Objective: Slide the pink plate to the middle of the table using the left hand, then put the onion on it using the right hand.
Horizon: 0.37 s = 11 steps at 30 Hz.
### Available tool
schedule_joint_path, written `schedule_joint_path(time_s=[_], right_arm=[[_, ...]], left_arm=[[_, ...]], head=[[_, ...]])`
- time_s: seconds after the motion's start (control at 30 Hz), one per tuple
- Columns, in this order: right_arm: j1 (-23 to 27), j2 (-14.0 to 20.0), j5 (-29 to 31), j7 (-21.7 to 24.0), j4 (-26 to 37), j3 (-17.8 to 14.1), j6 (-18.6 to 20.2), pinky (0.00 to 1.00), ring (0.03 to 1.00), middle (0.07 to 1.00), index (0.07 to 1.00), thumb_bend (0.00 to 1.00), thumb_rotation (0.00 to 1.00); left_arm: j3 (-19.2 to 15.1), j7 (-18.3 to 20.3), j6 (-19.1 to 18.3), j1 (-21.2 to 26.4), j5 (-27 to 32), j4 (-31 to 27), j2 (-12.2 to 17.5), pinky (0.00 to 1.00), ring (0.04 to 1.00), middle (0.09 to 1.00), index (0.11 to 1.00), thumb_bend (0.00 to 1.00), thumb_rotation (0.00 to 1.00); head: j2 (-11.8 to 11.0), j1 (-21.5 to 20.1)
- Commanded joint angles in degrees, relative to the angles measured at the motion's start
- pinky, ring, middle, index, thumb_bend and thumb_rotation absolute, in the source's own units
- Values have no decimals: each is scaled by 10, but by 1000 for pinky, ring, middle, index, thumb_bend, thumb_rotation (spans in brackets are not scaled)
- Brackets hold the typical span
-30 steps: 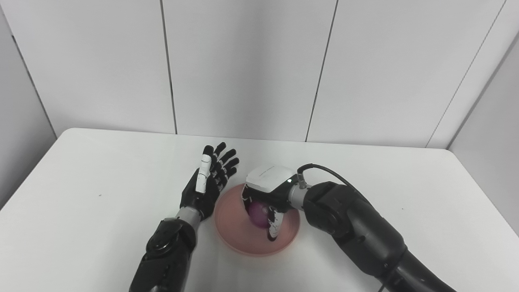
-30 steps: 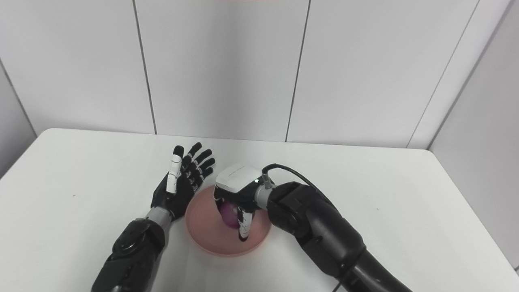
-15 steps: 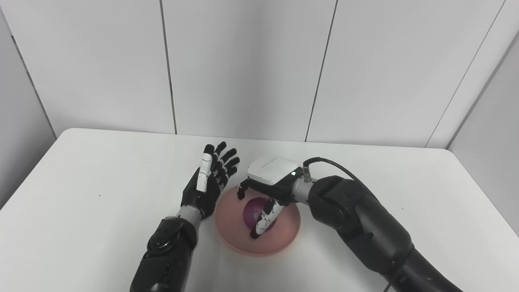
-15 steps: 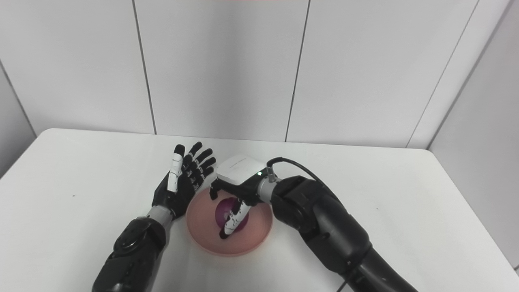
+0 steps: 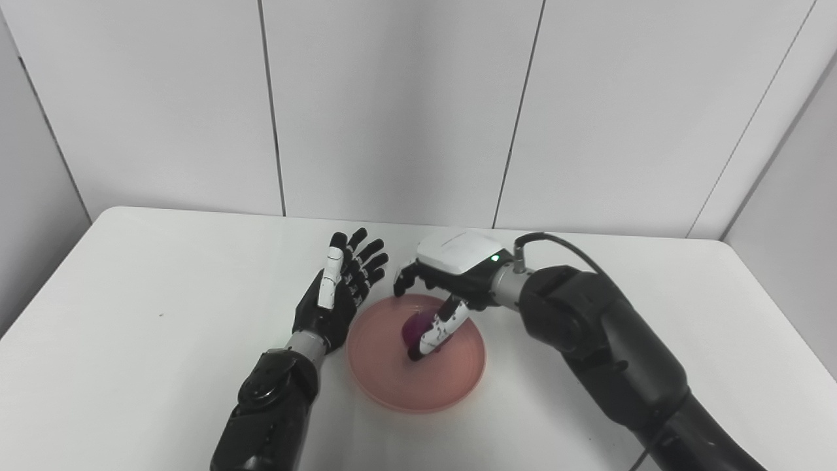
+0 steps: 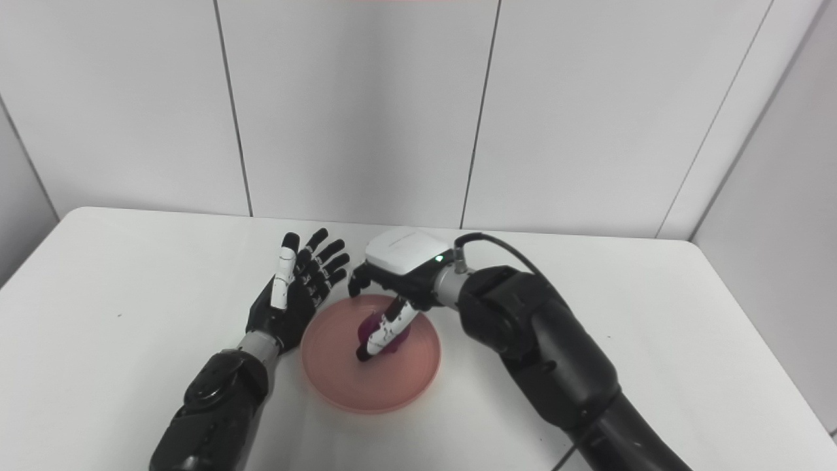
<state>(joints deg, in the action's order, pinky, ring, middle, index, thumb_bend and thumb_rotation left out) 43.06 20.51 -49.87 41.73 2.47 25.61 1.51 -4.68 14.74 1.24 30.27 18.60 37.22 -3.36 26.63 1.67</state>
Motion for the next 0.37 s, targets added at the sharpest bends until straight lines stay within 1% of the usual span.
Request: schedule_joint_path(time_s=[0.0, 0.03, 0.1, 0.13, 0.17, 0.23, 0.3, 0.33], right_arm=[[28, 7, 24, -37, 12, -33, -6, 526, 644, 709, 691, 1000, 598], [23, 6, 35, -52, 6, -47, -4, 512, 635, 699, 689, 1000, 604], [9, -1, 59, -91, -16, -77, -5, 487, 603, 676, 702, 1000, 755], [4, -4, 71, -109, -28, -88, -5, 488, 602, 675, 704, 1000, 768], [-2, -9, 82, -128, -43, -100, -5, 489, 600, 676, 711, 996, 811], [-13, -20, 108, -156, -70, -121, 3, 515, 622, 696, 733, 994, 928], [-22, -32, 134, -175, -91, -138, 10, 543, 648, 716, 745, 981, 979], [-31, -47, 166, -191, -110, -159, 11, 553, 656, 722, 747, 975, 992]], left_arm=[[2, -20, -44, -37, -13, 39, -4, 947, 918, 927, 958, 832, 882], [2, -21, -44, -37, -13, 39, -4, 942, 916, 926, 957, 836, 879], [2, -21, -43, -37, -14, 39, -3, 935, 913, 925, 954, 841, 873], [3, -20, -42, -36, -14, 40, -2, 935, 913, 925, 954, 841, 874], [3, -19, -40, -36, -15, 41, -1, 936, 913, 926, 954, 841, 873], [3, -18, -38, -35, -15, 43, 0, 931, 914, 927, 953, 840, 871], [2, -18, -38, -35, -14, 42, 1, 928, 913, 925, 951, 843, 869], [2, -17, -40, -35, -14, 40, 1, 928, 913, 925, 950, 844, 868]], head=[[0, 1], [0, 1], [-1, 1], [-2, 0], [-2, 0], [-2, 0], [-2, -1], [-2, -2]])
